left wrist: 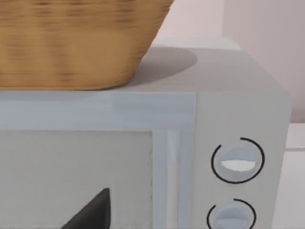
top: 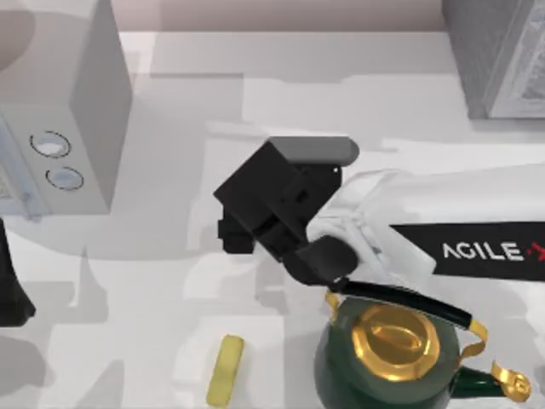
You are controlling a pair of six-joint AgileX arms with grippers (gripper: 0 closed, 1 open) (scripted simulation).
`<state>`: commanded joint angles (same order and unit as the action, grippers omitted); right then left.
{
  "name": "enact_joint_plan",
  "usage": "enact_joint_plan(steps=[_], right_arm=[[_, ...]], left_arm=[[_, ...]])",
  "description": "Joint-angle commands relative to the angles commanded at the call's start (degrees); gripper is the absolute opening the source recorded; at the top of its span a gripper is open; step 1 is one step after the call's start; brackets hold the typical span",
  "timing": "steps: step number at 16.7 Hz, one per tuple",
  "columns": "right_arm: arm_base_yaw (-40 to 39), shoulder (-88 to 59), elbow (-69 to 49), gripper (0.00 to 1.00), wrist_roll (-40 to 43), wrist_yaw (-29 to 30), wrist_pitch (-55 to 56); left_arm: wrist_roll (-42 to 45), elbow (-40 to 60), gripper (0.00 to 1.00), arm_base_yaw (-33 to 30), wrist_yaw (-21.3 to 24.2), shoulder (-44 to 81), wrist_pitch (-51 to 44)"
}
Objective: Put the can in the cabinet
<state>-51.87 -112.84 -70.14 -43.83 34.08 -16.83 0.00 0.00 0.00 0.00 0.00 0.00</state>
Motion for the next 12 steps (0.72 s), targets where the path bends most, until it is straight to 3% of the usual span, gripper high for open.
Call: enact_joint_plan(steps=[12], right_arm=[[5.0,-7.3,-2.8,1.00,4.9,-2.5,7.2]], left_arm=[[0.0,0.0,1.00,0.0,0.0,0.0,0.0]])
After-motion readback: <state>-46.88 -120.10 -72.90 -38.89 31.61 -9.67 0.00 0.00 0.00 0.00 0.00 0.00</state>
